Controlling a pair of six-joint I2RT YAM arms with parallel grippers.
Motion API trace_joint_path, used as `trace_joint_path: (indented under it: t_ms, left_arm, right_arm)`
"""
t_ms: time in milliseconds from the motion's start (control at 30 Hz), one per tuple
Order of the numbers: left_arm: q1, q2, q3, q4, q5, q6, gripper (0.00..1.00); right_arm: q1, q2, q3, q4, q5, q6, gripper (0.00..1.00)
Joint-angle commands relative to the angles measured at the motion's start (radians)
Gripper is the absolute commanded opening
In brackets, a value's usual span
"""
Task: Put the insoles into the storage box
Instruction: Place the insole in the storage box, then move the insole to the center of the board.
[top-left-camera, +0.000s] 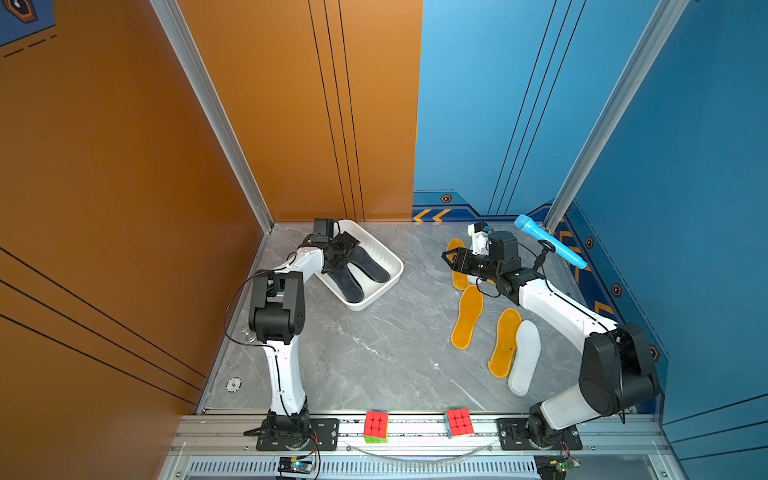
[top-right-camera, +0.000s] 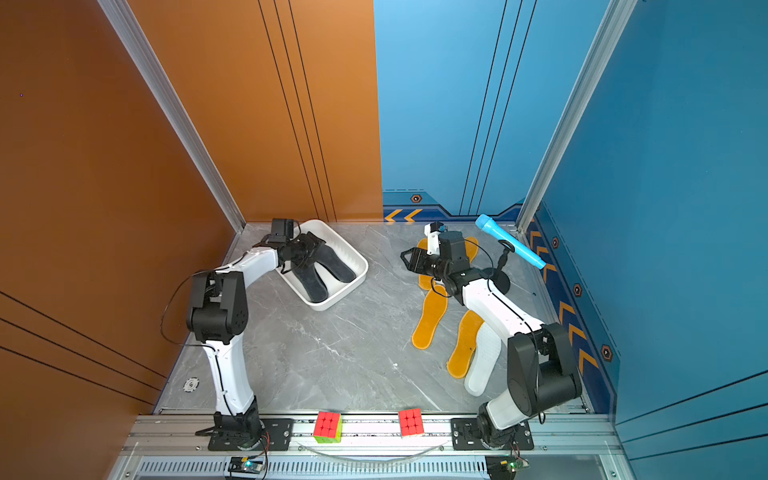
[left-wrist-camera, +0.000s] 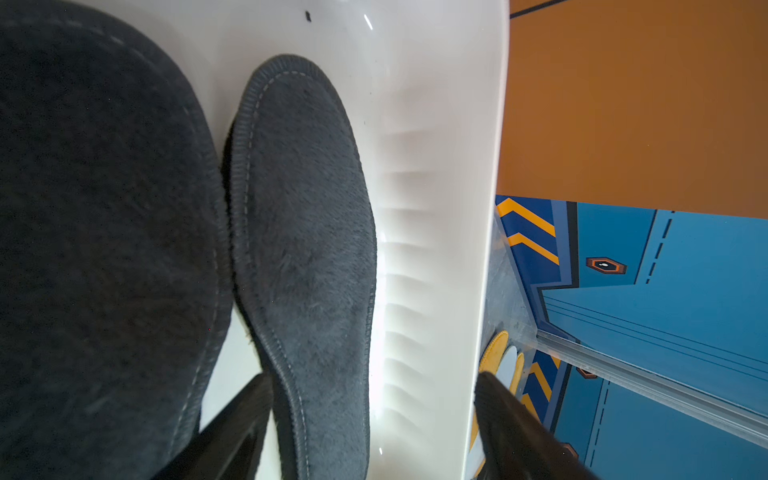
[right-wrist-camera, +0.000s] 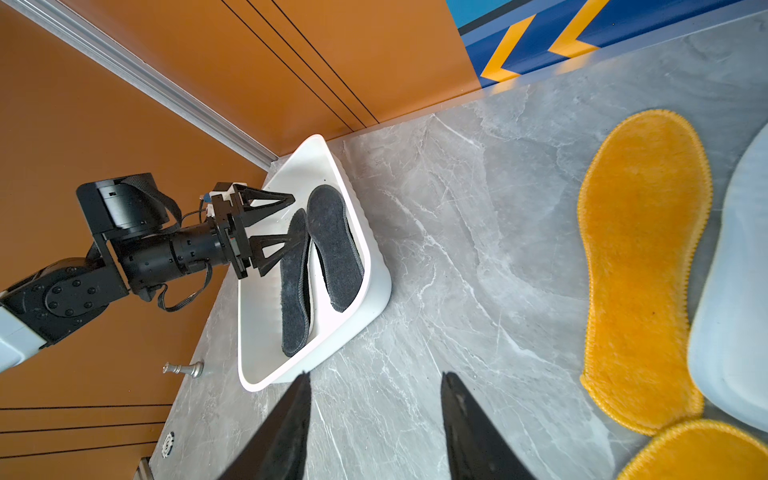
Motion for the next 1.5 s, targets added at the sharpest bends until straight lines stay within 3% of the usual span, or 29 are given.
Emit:
trace_joint_path:
  t_ms: [0,233,333,367,567,733,833,1200,1467]
  left_arm:
    - [-0.017,-0.031,-0.023,-0.027,-0.029,0.023,0.82]
    - [-0.043,0.004,-0.037,-0.006,-0.03,0.013,0.85]
    - [-0.053,0.0,-0.04,0.006,-0.033,0.012,0.99]
    - [-0.055,-0.007,-0.042,0.01,-0.035,0.014,0.98]
    - [-0.077,-0.11,-0.096,0.087,-0.046,0.034,0.98]
    - [-0.13,-0.228,-0.119,0.113,-0.043,0.154,0.98]
    - [-0.174,-0.296,-0.144,0.141,-0.031,0.224,0.98]
    - [-0.259,-0.466,-0.434,0.397,0.043,0.218,0.98]
    - [-0.285,-0.463,-0.53,0.476,0.056,0.172,0.98]
  right_arm:
    - [-0.008,0.008,-0.012,0.022,-0.022,0.01,0.52]
    - [-0.013,0.006,-0.016,0.018,-0.027,0.008,0.52]
    - [-0.017,-0.002,-0.017,-0.001,-0.021,-0.006,0.52]
    - [-0.019,-0.006,-0.016,-0.017,-0.012,-0.015,0.52]
    - [-0.043,-0.025,0.034,-0.288,0.145,-0.109,0.53]
    - [-0.063,-0.003,0.053,-0.524,0.329,-0.136,0.54]
    - [-0.076,0.018,0.021,-0.585,0.378,-0.11,0.56]
    - [-0.081,0.114,-0.038,-0.578,0.347,-0.065,0.57]
    - [-0.069,0.192,-0.007,-0.583,0.349,-0.053,0.57]
